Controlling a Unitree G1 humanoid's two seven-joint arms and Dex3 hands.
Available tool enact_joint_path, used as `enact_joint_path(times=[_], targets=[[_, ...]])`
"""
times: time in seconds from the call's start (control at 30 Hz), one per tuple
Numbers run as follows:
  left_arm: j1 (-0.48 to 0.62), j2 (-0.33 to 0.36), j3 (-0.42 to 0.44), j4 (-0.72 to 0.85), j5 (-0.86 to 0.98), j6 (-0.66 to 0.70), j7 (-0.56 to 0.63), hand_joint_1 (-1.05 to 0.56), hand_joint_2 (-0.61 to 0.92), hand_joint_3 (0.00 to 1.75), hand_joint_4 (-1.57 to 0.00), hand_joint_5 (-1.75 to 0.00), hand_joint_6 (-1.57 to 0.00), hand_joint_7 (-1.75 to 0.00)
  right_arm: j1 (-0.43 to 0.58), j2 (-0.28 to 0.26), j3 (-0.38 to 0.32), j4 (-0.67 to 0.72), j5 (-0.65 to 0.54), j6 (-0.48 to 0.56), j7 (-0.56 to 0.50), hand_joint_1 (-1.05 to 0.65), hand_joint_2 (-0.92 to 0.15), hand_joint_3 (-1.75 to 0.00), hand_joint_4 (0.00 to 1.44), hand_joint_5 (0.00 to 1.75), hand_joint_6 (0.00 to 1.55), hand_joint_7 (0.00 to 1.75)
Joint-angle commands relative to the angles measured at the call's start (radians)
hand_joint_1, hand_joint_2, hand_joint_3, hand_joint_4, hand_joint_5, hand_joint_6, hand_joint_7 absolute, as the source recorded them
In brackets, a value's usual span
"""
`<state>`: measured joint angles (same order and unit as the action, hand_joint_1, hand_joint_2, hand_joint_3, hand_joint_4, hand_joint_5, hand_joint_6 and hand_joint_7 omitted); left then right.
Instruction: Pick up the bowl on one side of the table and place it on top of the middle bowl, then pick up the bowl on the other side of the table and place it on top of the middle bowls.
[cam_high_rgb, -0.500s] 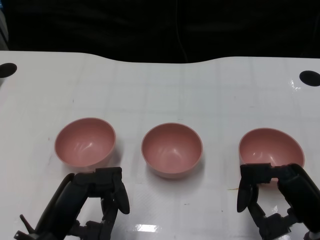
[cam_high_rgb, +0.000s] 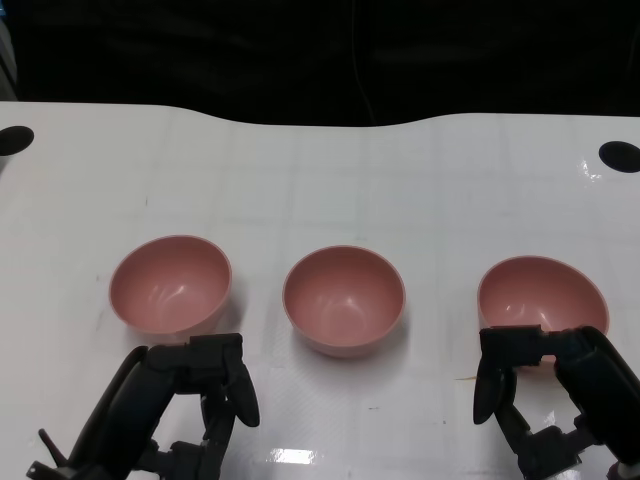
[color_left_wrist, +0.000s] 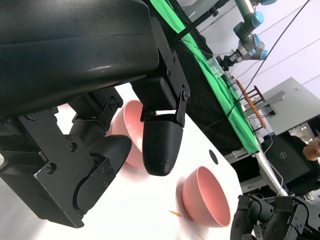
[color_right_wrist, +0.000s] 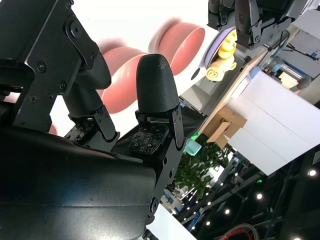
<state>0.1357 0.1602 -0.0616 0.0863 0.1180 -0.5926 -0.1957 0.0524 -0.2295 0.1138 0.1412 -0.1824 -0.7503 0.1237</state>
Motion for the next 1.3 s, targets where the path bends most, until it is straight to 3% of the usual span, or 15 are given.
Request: enact_joint_path(times=[0.03, 0.2, 0.3, 0.37, 0.5, 0.57, 0.7, 0.8, 0.9, 1.3], targets=[[0.000, 0.001, 0.018, 0.005, -0.008, -0.010, 0.030, -0.02, 0.20, 1.57, -0.87, -1.63, -0.87, -1.30, 0.008, -0.006, -0.007, -0.017, 0.008, 0.012, 0.003, 0.34, -0.05, -1.75, 1.03, 1.73, 0.96, 1.38], [0.012, -0.029, 0.039, -0.012, -0.041, 0.027, 0.057, -0.04, 0.34, 1.27, -0.73, -1.35, -0.69, -0.99, 0.008, -0.001, -0.007, -0.024, -0.007, 0.017, -0.006, 0.36, -0.06, -1.75, 1.02, 1.73, 0.96, 1.38], [0.016, -0.036, 0.050, -0.023, -0.029, 0.035, 0.081, -0.09, 0.49, 0.95, -0.63, -1.22, -0.59, -0.84, 0.012, 0.003, -0.007, -0.032, -0.009, 0.020, -0.010, 0.37, -0.07, -1.75, 1.02, 1.73, 0.96, 1.38], [0.019, -0.039, 0.059, -0.038, -0.011, 0.055, 0.104, -0.18, 0.64, 0.63, -0.58, -1.07, -0.56, -0.66, 0.017, 0.004, -0.009, -0.041, -0.017, 0.026, -0.015, 0.36, -0.07, -1.75, 1.02, 1.74, 0.96, 1.38], [0.032, -0.027, 0.072, -0.121, 0.099, 0.146, 0.154, -0.28, 0.83, 0.23, -0.48, -0.90, -0.53, -0.40, 0.023, 0.005, -0.006, -0.049, -0.004, 0.033, -0.008, 0.36, -0.08, -1.75, 1.01, 1.74, 0.96, 1.39], [0.041, -0.022, 0.072, -0.171, 0.137, 0.210, 0.157, -0.31, 0.88, 0.12, -0.40, -0.85, -0.50, -0.30, 0.025, 0.004, -0.006, -0.053, 0.000, 0.036, -0.005, 0.35, -0.08, -1.75, 1.01, 1.74, 0.96, 1.39], [0.050, 0.008, 0.065, -0.292, 0.274, 0.359, 0.149, -0.35, 0.91, 0.04, -0.23, -0.75, -0.38, -0.15, 0.023, 0.003, -0.007, -0.049, 0.003, 0.028, -0.007, 0.35, -0.08, -1.74, 1.01, 1.74, 0.95, 1.40], [0.048, 0.033, 0.047, -0.362, 0.420, 0.460, 0.153, -0.40, 0.91, 0.02, -0.20, -0.72, -0.36, -0.12, 0.027, 0.003, -0.008, -0.054, 0.001, 0.036, -0.008, 0.35, -0.08, -1.74, 1.00, 1.74, 0.94, 1.40], [0.040, 0.049, 0.024, -0.394, 0.541, 0.516, 0.168, -0.42, 0.91, 0.00, -0.26, -0.59, -0.40, -0.07, 0.030, 0.003, -0.008, -0.060, 0.002, 0.041, -0.007, 0.35, -0.09, -1.73, 1.00, 1.75, 0.94, 1.40], [-0.109, 0.105, -0.110, -0.296, 0.926, 0.732, 0.155, -0.47, 0.92, 0.01, -0.25, -0.49, -0.37, -0.01, 0.024, 0.008, -0.003, -0.048, 0.001, 0.033, -0.008, 0.36, -0.09, -1.75, 1.01, 1.74, 0.95, 1.40]])
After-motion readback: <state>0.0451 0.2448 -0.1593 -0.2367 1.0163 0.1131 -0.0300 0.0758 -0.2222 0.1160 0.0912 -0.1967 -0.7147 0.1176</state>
